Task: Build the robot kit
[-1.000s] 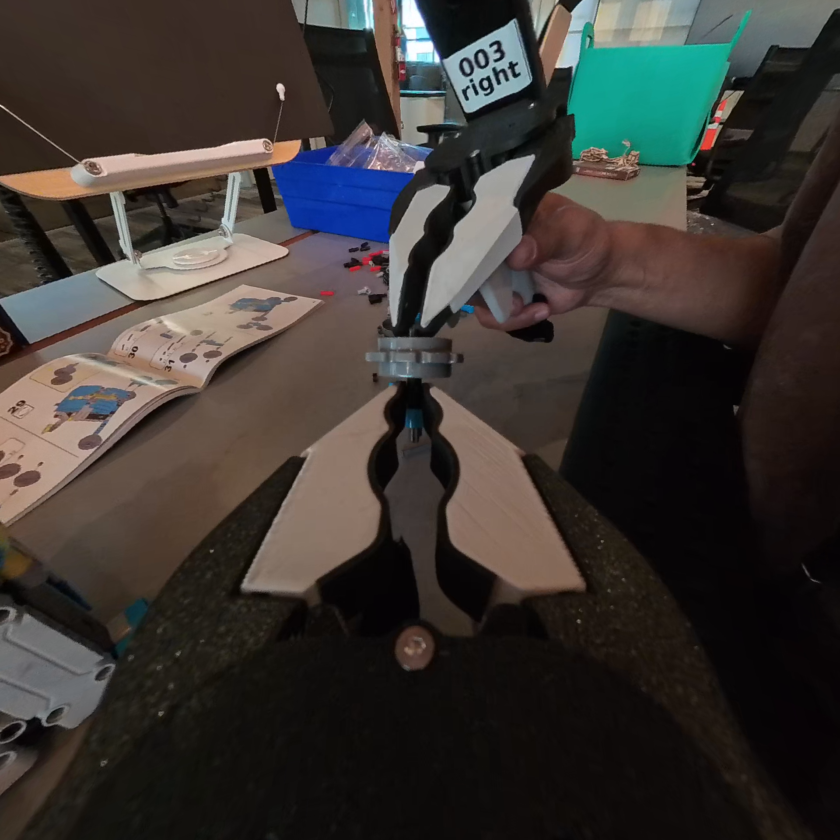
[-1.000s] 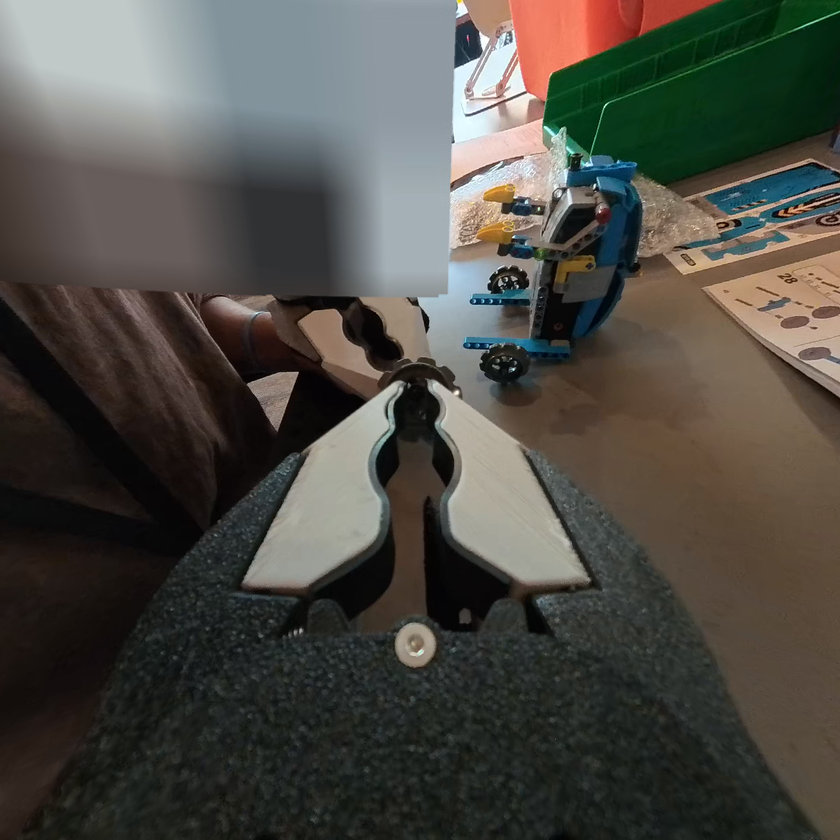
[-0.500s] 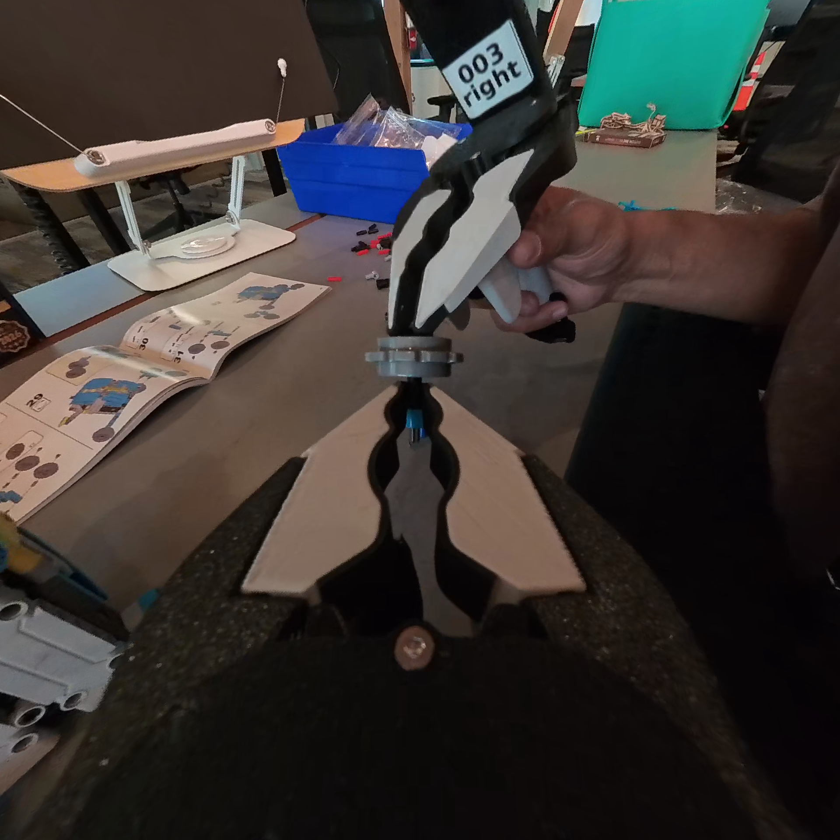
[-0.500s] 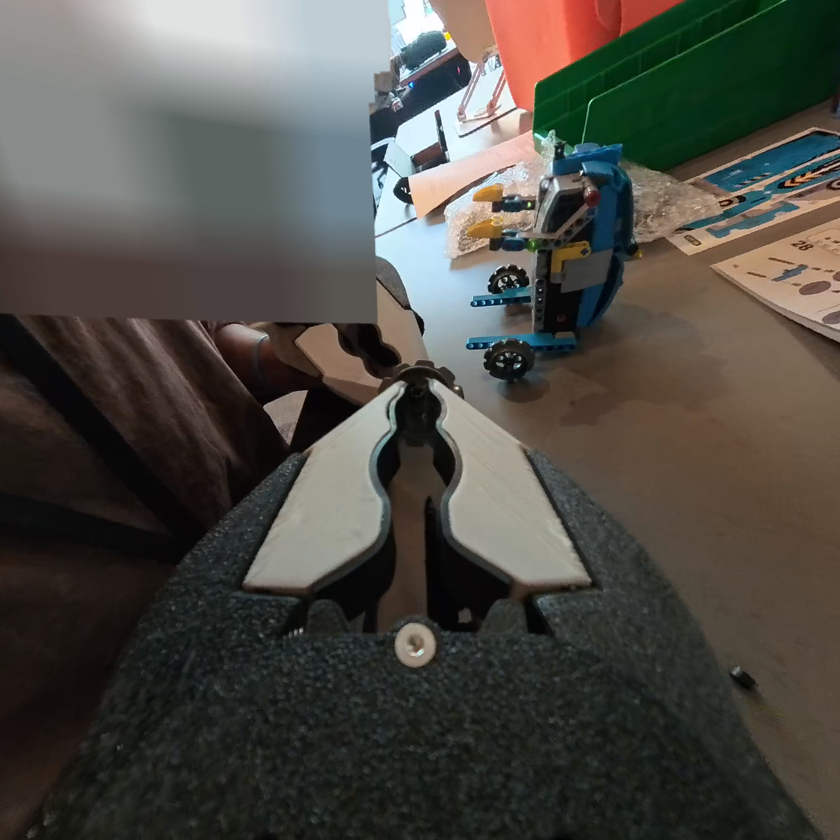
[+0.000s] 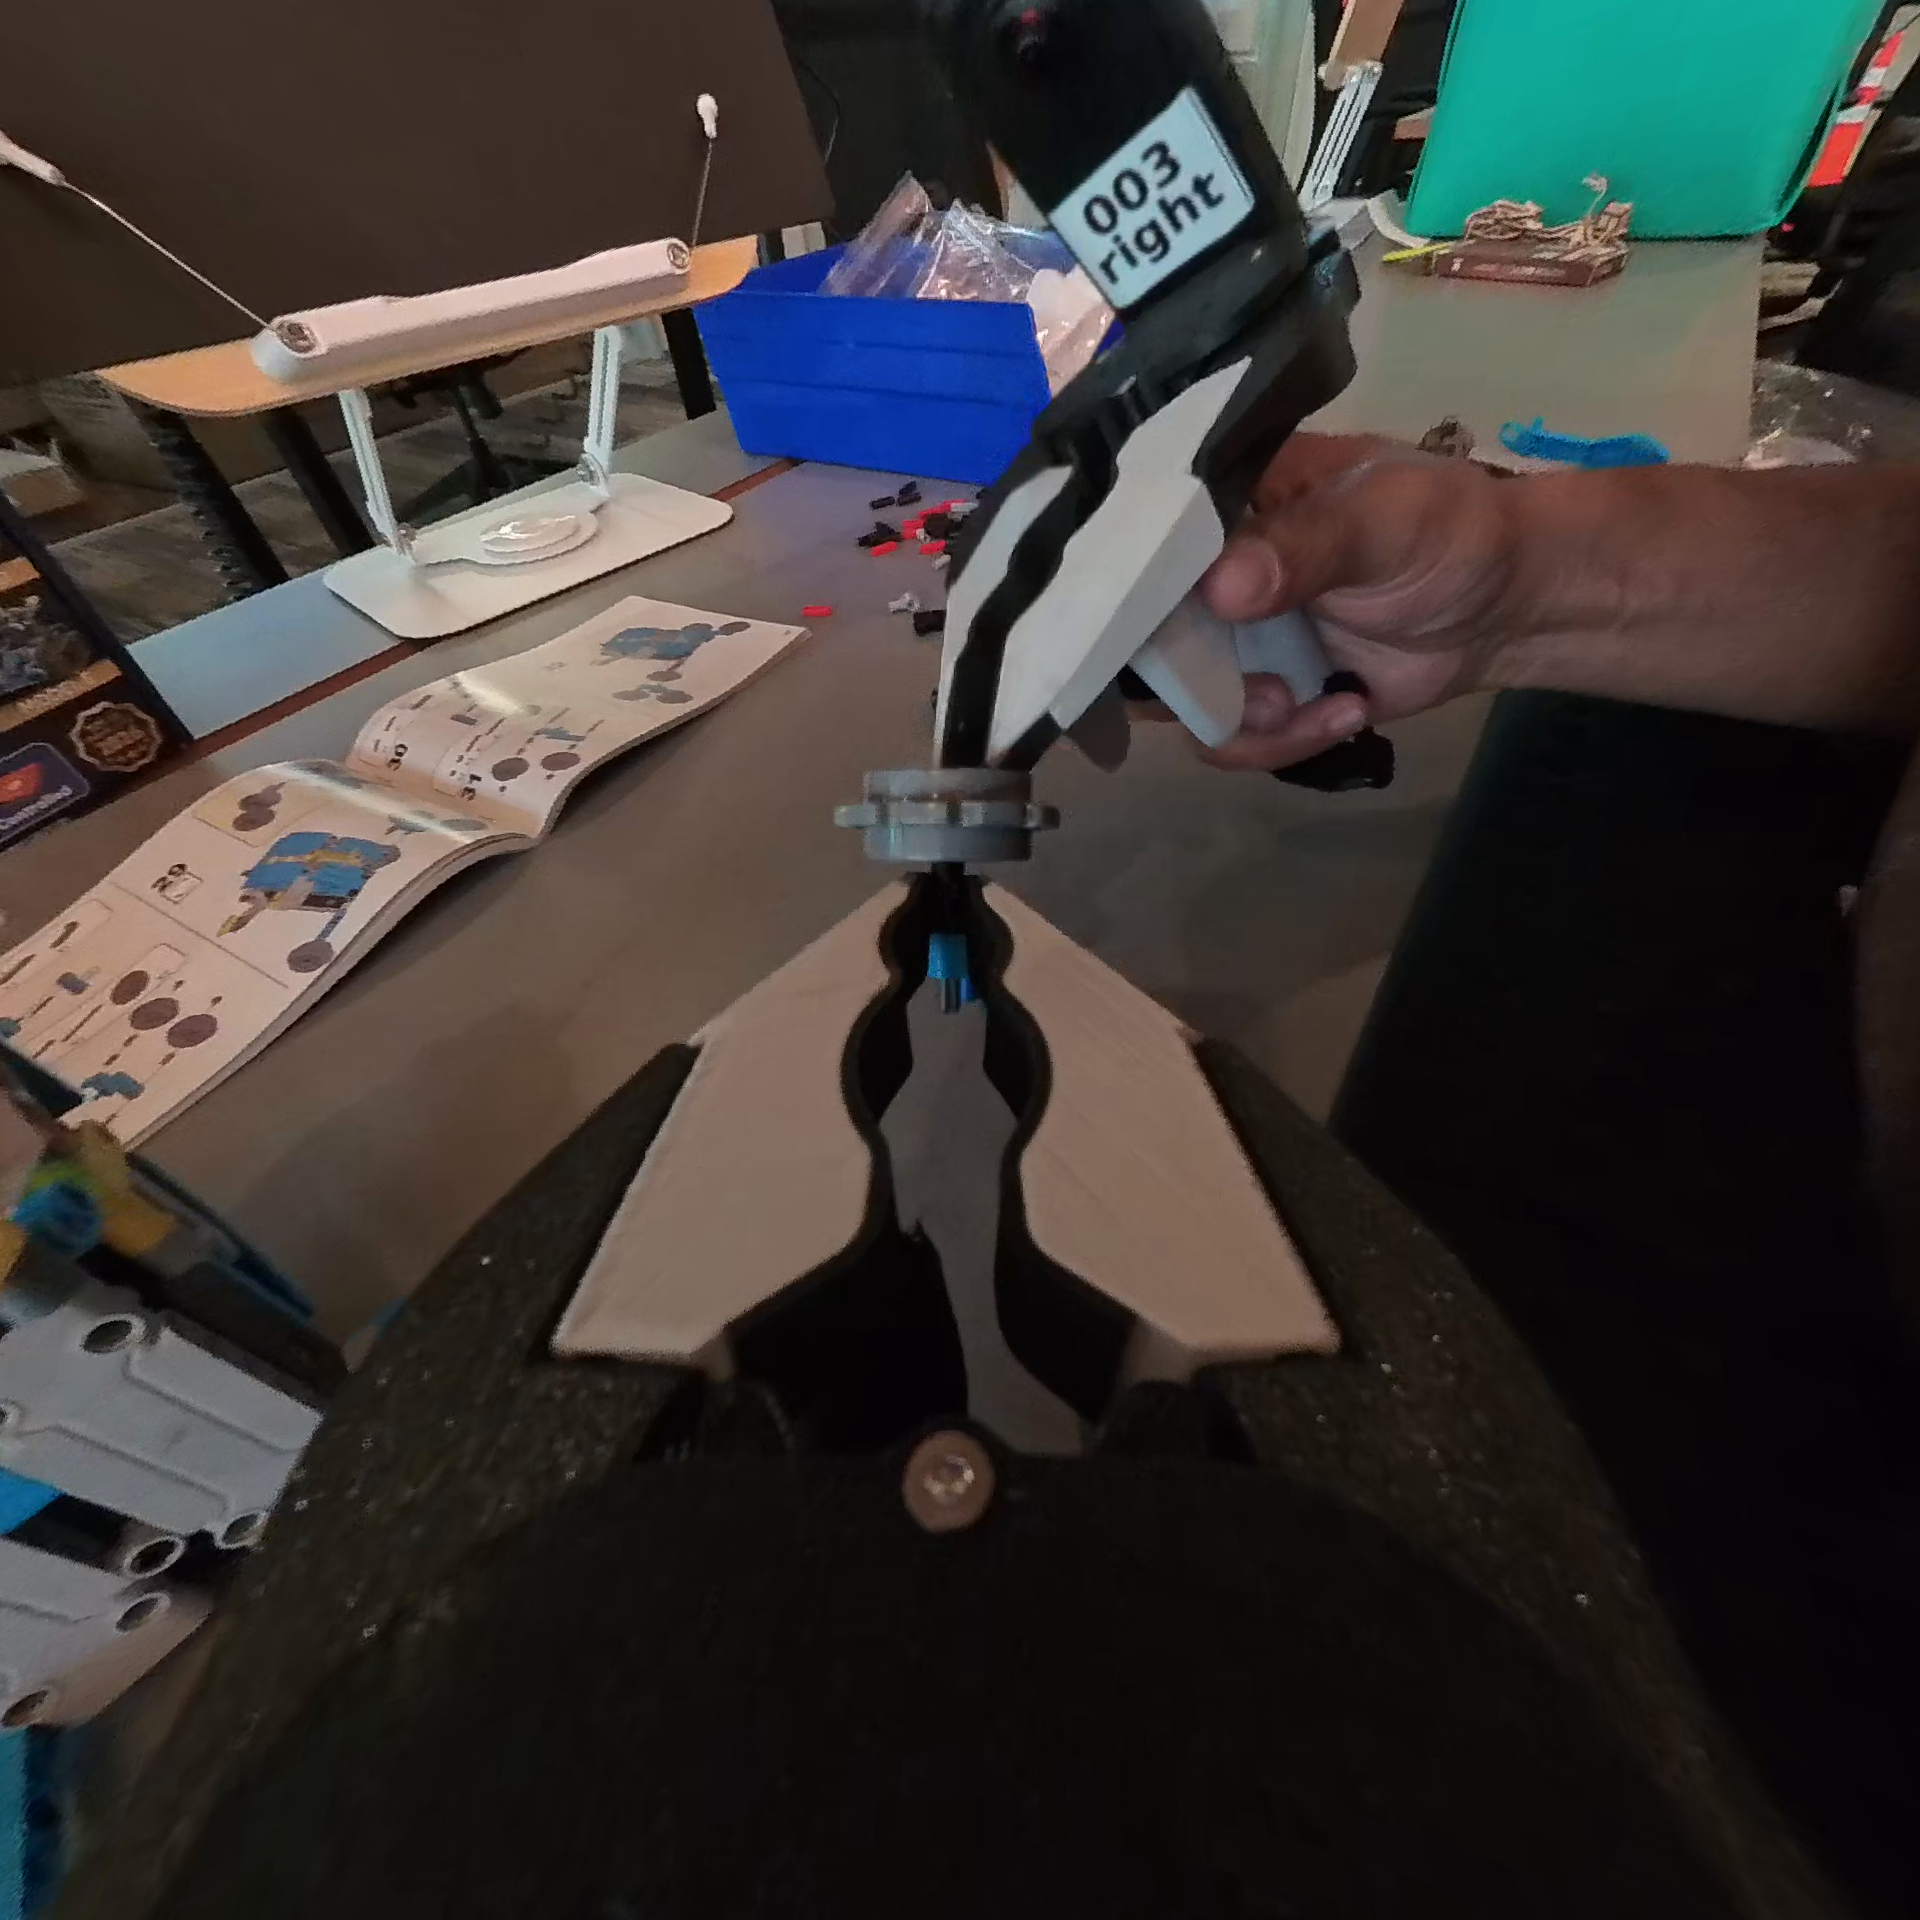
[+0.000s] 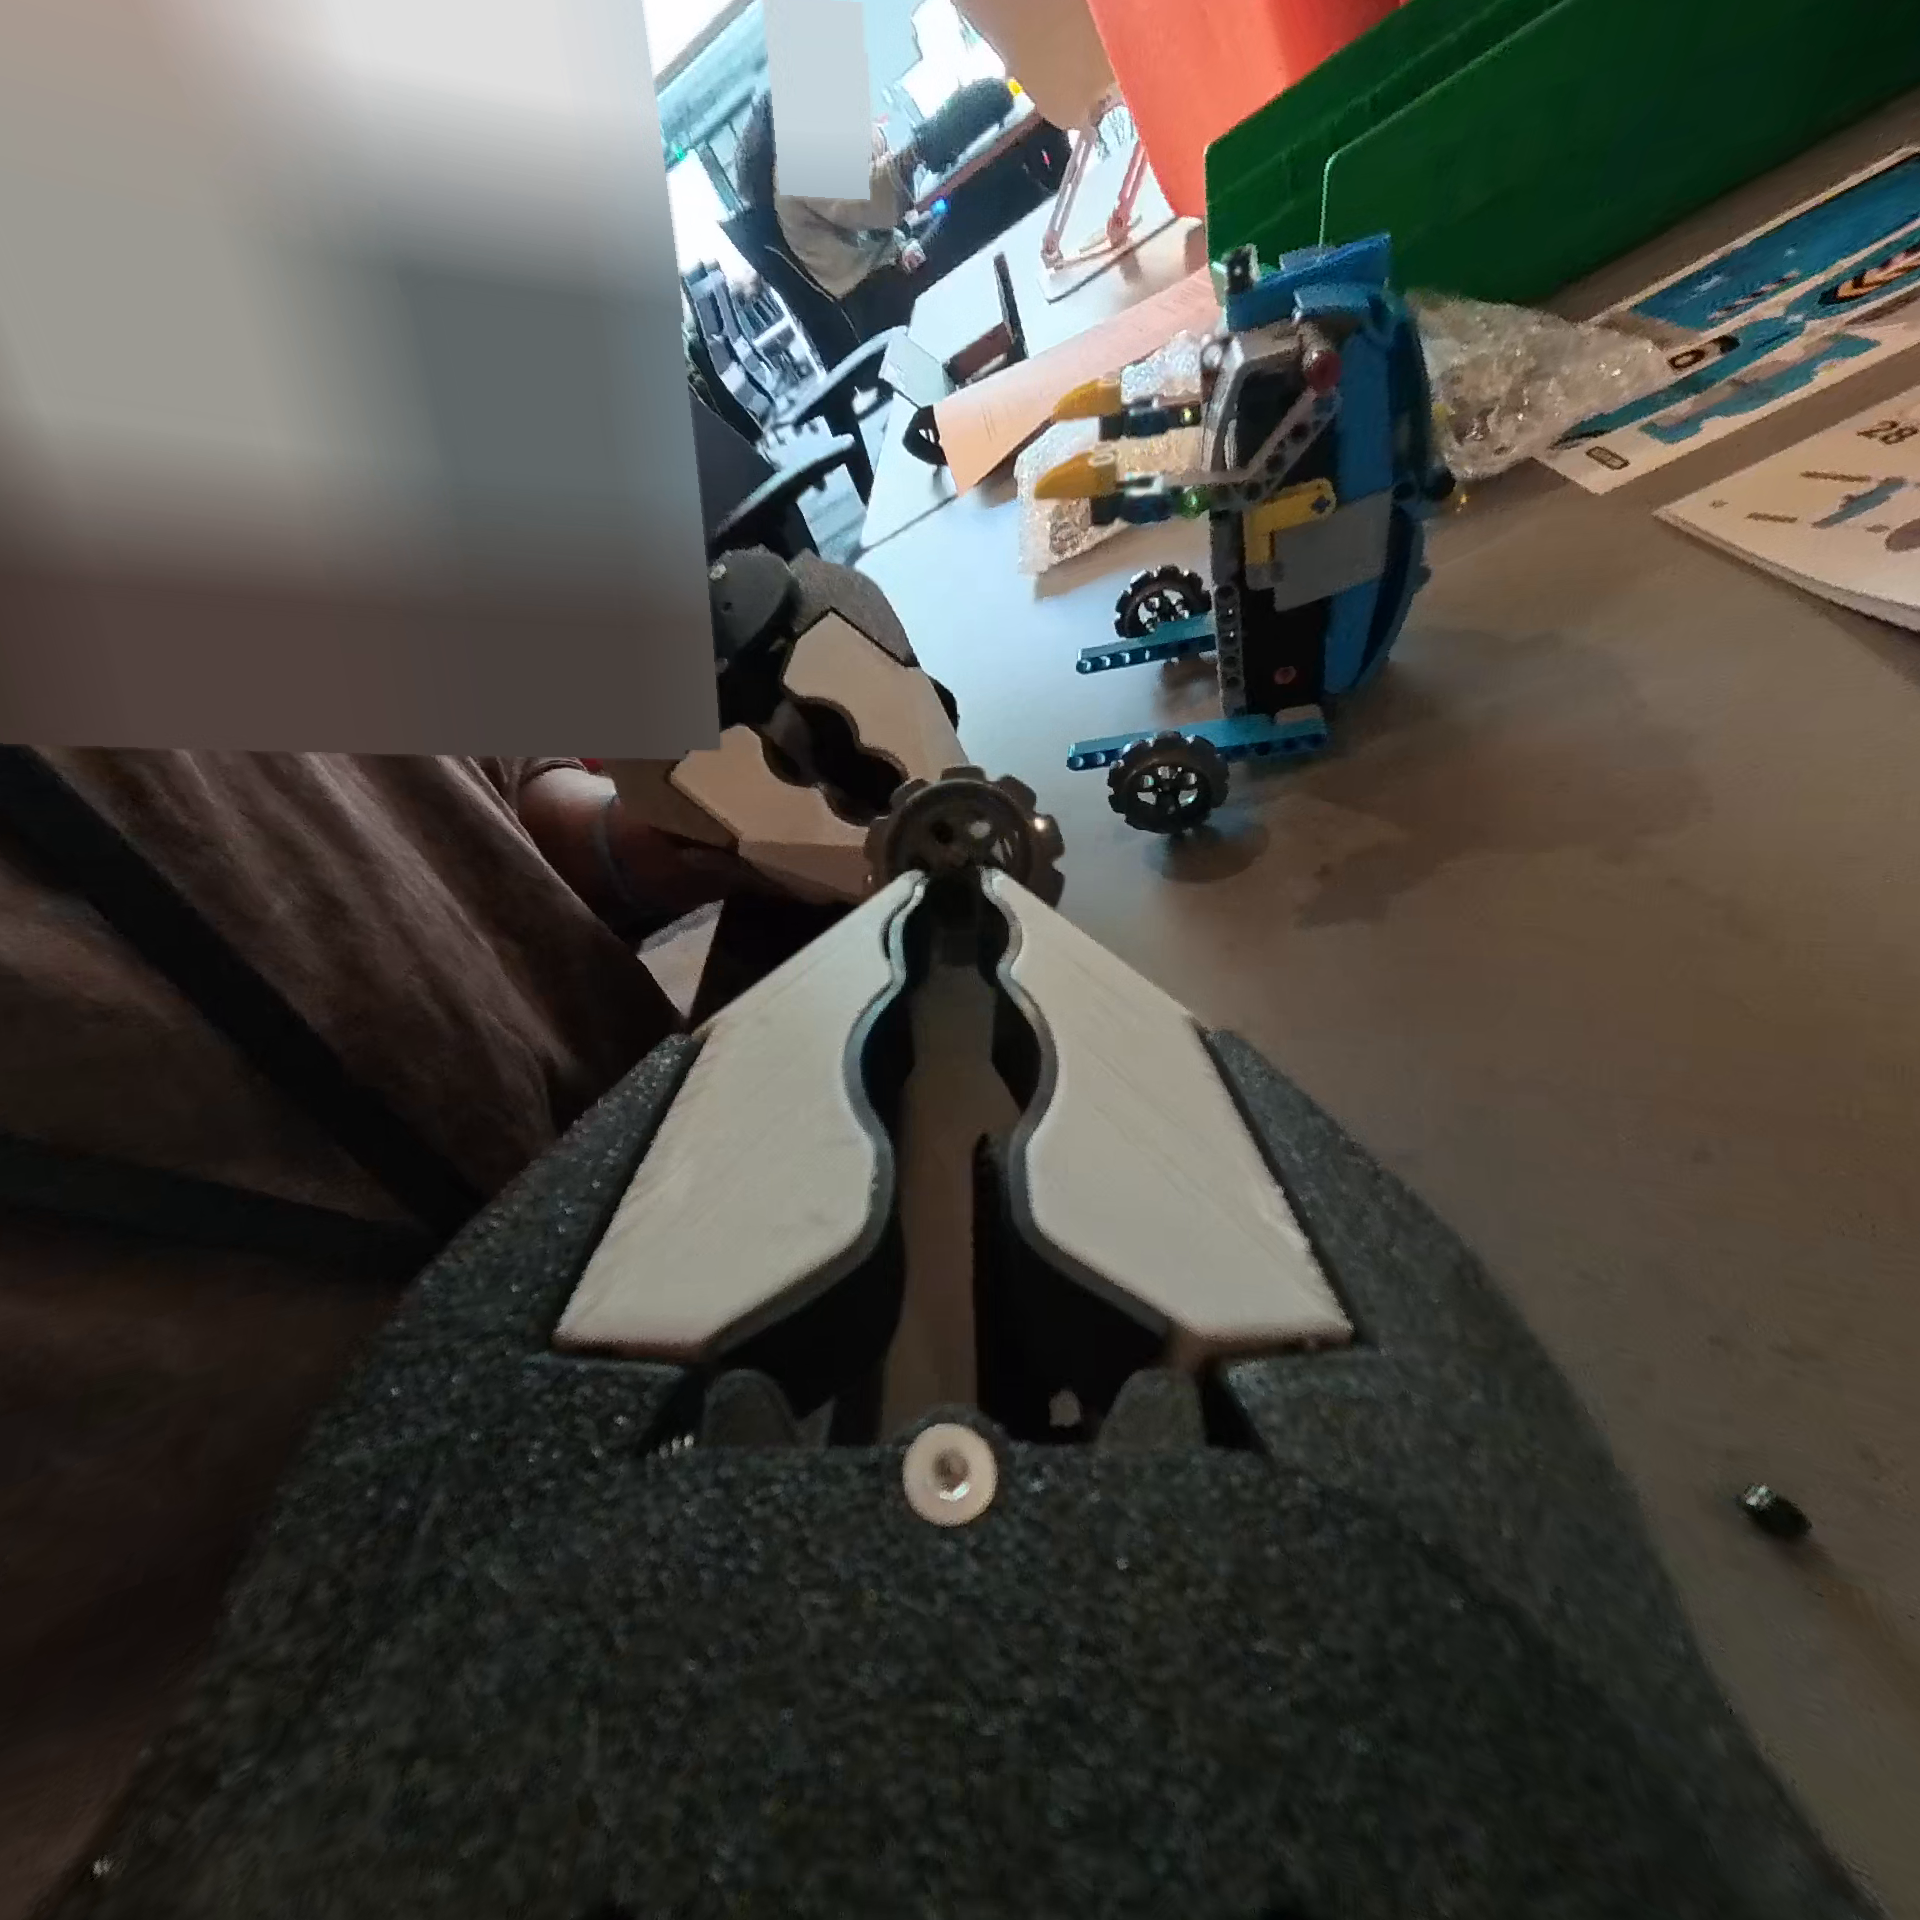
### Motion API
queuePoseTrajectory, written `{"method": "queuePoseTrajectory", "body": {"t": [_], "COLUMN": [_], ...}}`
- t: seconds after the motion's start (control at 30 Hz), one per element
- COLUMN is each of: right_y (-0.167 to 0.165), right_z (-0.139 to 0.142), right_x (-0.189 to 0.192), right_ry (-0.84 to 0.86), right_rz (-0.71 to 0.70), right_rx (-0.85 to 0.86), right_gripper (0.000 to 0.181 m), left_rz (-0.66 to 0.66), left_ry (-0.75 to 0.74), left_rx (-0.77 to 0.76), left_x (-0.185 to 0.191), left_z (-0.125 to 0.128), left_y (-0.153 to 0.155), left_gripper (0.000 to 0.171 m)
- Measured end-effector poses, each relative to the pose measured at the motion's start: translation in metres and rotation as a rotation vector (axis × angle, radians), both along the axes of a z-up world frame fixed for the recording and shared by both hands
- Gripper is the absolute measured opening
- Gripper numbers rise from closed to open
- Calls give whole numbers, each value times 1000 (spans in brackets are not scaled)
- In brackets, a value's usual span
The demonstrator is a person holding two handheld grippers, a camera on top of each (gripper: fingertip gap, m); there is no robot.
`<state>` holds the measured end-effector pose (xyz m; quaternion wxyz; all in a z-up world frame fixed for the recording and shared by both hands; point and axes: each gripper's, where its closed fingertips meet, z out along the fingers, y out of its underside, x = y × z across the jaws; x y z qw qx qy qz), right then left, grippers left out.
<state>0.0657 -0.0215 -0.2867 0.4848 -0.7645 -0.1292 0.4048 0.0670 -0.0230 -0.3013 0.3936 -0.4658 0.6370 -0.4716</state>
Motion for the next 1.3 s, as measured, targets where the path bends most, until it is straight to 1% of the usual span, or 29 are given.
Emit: {"method": "queuePoseTrajectory", "body": {"t": [0.07, 0.2, 0.43, 0.57, 0.67, 0.8, 0.87, 1.07, 1.23, 1.3], "right_y": [1, 2, 0, -2, -2, -2, -2, -2, -3, -2], "right_z": [1, 5, -2, -4, -6, -4, -5, -3, -4, -5], "right_x": [0, 4, 0, 0, -1, -4, -4, -5, -5, -6], "right_ry": [12, 22, -48, -29, -56, 0, -6, -24, -56, -84], "right_rz": [-16, -45, -16, -10, -13, -19, -26, -35, -43, -49], "right_rx": [13, 28, 4, -3, 3, 3, 10, 45, 57, 66], "right_gripper": [7, 7, 7, 7, 7, 7, 7, 7, 6, 6], "left_rz": [8, 22, 50, 48, 51, 49, 46, 4, -11, -10], "left_ry": [0, 3, 3, 4, 12, 21, 24, 37, 43, 48], "left_rx": [31, 46, 233, 257, 278, 260, 247, 123, 81, 91], "left_x": [0, 1, 0, 0, 0, 0, 0, -1, -1, -2], "left_z": [-1, -2, -8, -9, -11, -11, -11, -9, -9, -10], "left_y": [-1, 2, -1, -3, -4, -5, -5, -7, -7, -7], "left_gripper": [5, 6, 5, 5, 5, 5, 5, 4, 3, 4]}}
